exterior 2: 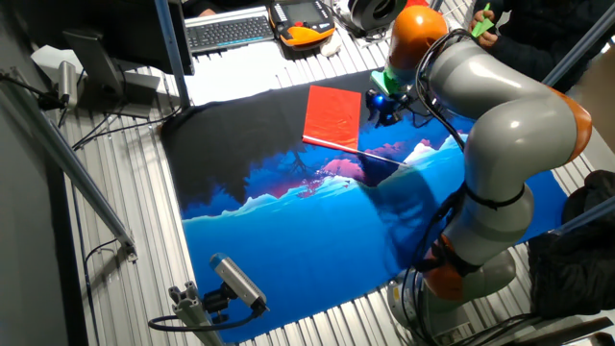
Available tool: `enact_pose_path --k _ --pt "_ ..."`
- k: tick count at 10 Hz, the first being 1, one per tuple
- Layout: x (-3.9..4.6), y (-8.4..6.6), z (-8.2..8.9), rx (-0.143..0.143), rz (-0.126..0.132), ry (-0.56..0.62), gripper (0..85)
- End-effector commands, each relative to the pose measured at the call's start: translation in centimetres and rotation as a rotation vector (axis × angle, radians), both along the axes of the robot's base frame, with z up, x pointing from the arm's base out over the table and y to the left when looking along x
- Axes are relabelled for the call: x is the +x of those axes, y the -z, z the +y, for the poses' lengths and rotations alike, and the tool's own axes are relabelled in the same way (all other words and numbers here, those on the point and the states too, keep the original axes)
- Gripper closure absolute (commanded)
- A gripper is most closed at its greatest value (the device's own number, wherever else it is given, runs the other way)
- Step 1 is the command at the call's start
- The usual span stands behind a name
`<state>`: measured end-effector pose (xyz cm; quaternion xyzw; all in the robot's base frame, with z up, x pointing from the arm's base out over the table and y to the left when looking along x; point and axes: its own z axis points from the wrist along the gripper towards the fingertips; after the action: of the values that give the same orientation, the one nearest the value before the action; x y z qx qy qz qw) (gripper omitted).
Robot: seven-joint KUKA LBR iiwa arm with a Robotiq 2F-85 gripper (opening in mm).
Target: Wave the flag
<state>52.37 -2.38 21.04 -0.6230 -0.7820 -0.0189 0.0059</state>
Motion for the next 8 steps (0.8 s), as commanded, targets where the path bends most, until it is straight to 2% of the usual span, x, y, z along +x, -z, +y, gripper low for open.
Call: enact_pose_path --k 1,3,4,6,8 --pt "-0.19 0.8 -0.4 -0.001 0.005 0.561 51.0" --pt "-0.46 2.1 -1.0 -0.006 0.024 0.623 51.0" --pt "-0.63 2.6 -1.4 -0.019 0.048 0.652 51.0" --pt "-1.18 4.2 -2.1 -0.004 0.055 0.681 51.0" --pt "-1.18 5.4 -2.8 0.001 0.065 0.711 51.0"
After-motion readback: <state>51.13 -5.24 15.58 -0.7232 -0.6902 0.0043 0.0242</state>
